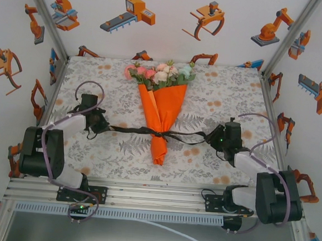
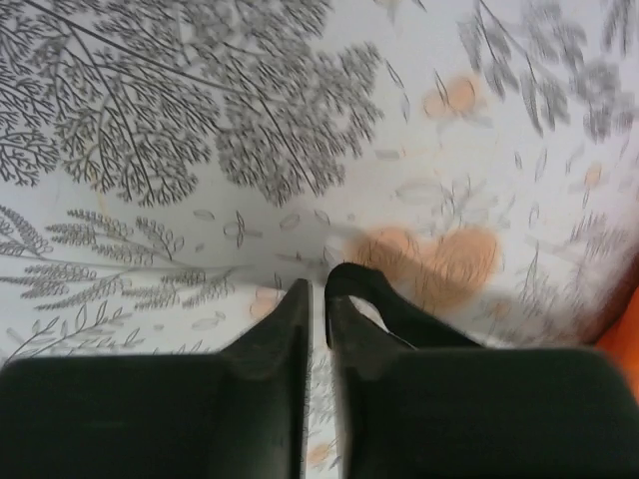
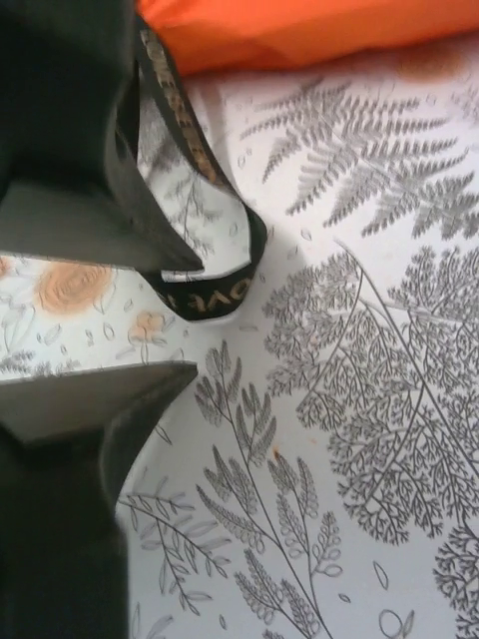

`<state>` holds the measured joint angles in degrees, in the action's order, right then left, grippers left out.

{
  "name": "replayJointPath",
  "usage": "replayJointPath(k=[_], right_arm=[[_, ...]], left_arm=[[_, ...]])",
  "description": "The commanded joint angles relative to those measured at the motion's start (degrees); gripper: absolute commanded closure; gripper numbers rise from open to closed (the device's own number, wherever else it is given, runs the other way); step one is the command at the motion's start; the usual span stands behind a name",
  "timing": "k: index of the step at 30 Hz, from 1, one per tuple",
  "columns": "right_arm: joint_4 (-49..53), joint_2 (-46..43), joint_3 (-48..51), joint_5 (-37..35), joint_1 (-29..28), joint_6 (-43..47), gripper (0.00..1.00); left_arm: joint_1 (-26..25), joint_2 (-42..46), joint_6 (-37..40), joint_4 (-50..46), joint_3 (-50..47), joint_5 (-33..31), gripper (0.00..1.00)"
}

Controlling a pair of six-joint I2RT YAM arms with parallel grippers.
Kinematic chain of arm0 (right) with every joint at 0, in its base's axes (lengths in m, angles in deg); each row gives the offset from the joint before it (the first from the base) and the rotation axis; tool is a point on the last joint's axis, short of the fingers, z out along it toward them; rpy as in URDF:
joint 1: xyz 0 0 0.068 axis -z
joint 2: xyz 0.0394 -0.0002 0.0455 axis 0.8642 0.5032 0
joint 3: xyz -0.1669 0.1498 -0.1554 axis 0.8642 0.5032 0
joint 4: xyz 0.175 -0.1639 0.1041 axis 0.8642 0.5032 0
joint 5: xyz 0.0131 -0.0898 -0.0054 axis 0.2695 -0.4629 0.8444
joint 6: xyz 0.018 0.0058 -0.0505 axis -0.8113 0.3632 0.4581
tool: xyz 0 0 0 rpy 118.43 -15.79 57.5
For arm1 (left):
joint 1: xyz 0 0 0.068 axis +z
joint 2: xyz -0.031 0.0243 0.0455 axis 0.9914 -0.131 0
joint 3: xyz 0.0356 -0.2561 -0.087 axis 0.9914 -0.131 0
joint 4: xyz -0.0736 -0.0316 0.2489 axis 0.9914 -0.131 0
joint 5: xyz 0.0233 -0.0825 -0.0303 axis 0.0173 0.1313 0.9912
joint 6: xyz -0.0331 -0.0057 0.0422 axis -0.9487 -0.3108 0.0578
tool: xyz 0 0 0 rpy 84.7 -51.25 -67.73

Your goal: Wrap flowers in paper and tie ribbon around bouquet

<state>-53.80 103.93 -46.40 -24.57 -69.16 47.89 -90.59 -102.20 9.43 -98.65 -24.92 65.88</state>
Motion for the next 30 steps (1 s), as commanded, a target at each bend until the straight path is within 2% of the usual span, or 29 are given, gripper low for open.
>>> replayJointPath(k=[1,4,6,9,11,12,13,15,18,20,21,22,23,25,26,27,28,29,30], right_arm=[[5.4,-7.9,-5.1,0.6,0.4,4.8,0.45],[11.3,-13.6,-9.0,-6.4,0.6,9.8,0.33],[11.7,-15.5,-10.2,-11.7,1.3,13.8,0.28],[8.9,-14.5,-10.5,-21.6,2.7,21.5,0.16],[5.0,-11.8,-9.6,-25.0,4.6,25.3,0.09],[3.2,-9.3,-9.4,-26.0,5.7,26.7,0.02],[1.9,-6.6,-9.6,-26.1,7.0,26.9,0.01],[-1.8,-0.5,-9.6,-24.8,9.0,27.4,0.01],[-13.3,8.6,-7.8,-22.2,10.3,27.8,0.02],[-20.4,13.7,-7.3,-18.7,10.2,33.1,0.01],[-18.2,14.7,-9.1,-19.8,10.3,33.5,0.01],[-23.6,15.9,-7.6,-20.5,10.3,34.7,0.01],[-28.4,16.8,-4.9,-20.4,10.6,34.5,0.01],[-45.2,21.7,1.1,-14.8,11.3,36.0,0.01],[-45.5,20.7,1.9,-14.5,11.4,35.8,0.01],[-41.0,19.9,0.5,-16.0,11.6,34.8,0.01],[-42.7,20.7,0.5,-15.3,11.6,35.3,0.01],[-40.9,20.2,0.2,-15.8,11.6,34.8,0.01],[-41.8,20.6,0.3,-15.8,11.6,35.2,0.01]], left_arm=[[-3.7,10.2,5.6,-0.3,1.0,-3.5,0.57],[-5.6,18.3,8.5,1.6,1.4,-6.4,0.38],[-5.9,23.1,10.6,5.6,-1.0,-10.7,0.3],[-5.9,28.7,15.6,14.4,-7.7,-23.5,0.14],[-5.8,29.5,20.6,22.5,-13.5,-34.2,0.0],[-5.5,28.7,23.5,27.3,-16.2,-38.2,0.03],[-4.9,27.4,25.9,31.4,-18.3,-40.1,0.03],[-3.7,22.7,29.8,38.1,-21.1,-39.9,0.03],[-1.8,14.9,30.9,46.7,-22.5,-32.3,0.03],[-0.8,10.2,30.5,54.6,-23.8,-27.2,0.03],[-0.6,7.4,32.1,57.0,-23.1,-26.3,0.03],[-0.6,6.6,33.5,54.2,-21.3,-25.3,0.03],[0.4,5.5,34.4,55.2,-20.8,-23.0,0.03],[3.4,-0.5,32.7,63.5,-22.1,-19.4,0.03],[4.6,-3.9,31.7,67.0,-22.6,-17.8,0.03],[5.6,-7.6,32.4,73.5,-23.0,-15.7,0.03],[5.8,-6.1,31.9,68.8,-21.8,-14.3,0.03],[6.0,-3.9,31.4,59.2,-19.1,-13.6,0.03],[6.0,-5.2,32.1,59.4,-18.1,-13.4,0.03]])
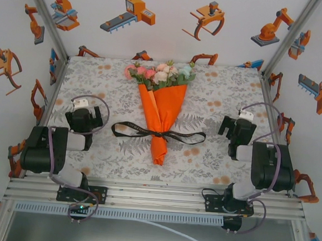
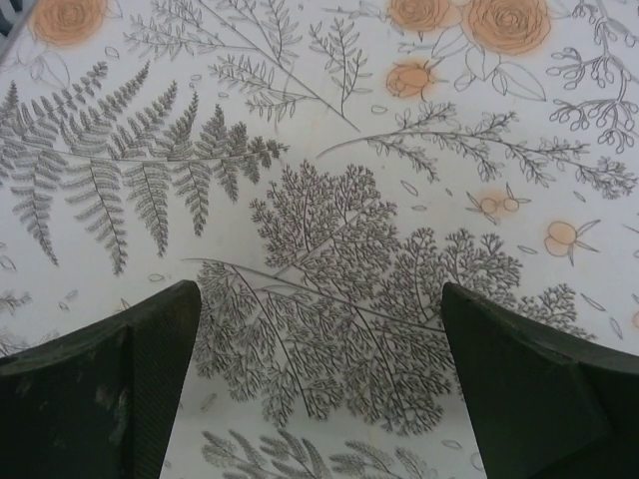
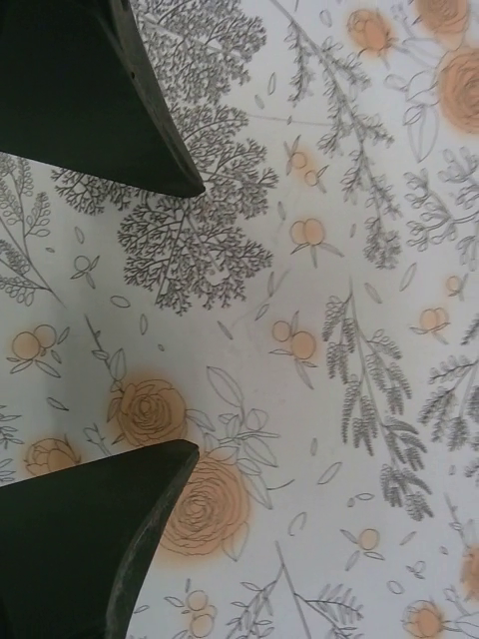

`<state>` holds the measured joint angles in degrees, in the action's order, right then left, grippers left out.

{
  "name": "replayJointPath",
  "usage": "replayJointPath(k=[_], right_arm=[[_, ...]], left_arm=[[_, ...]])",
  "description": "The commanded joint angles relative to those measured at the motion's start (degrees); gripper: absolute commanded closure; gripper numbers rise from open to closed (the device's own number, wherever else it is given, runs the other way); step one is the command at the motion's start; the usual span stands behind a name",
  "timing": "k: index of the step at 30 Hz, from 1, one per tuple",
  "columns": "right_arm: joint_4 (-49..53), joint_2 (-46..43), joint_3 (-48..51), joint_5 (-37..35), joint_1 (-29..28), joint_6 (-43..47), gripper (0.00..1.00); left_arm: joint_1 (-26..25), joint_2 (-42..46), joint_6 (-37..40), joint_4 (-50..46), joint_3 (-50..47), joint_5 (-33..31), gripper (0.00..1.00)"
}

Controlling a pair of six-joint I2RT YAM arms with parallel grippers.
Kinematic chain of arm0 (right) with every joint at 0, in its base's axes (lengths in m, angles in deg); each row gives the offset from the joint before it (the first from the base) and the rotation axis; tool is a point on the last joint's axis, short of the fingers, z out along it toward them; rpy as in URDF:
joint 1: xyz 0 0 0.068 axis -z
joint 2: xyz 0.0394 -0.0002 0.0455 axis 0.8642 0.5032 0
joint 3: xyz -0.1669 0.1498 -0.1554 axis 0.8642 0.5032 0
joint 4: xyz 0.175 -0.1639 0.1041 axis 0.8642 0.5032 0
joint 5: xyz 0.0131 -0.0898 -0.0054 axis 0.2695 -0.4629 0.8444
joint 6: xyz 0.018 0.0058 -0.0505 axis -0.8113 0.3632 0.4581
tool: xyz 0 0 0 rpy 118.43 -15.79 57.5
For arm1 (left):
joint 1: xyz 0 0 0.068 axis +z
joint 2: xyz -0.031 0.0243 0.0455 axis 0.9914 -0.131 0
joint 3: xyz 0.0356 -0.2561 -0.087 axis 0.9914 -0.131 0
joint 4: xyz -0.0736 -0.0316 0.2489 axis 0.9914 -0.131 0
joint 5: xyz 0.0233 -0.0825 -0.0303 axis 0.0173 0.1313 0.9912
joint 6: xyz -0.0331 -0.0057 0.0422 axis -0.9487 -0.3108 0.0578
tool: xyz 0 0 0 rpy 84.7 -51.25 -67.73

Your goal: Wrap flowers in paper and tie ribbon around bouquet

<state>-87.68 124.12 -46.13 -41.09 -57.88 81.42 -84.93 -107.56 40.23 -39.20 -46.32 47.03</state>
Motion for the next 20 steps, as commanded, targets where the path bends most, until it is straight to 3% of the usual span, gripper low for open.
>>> replayJointPath(k=[1,3,20], right_arm=[[-7.8,0.2,0.1,0.7,0.3,1.6,0.01],[-7.8,0.3,0.1,1.0,0.3,1.7,0.01],[-5.4,0.3,-1.4,6.1,0.5,3.5,0.01]], left_arm=[[0.3,-0.6,1.7,4.5,1.8,5.9,0.03],[-0.2,0.5,1.4,0.8,2.6,4.4,0.03],[-0.3,0.1,1.9,1.7,2.6,4.6,0.03]])
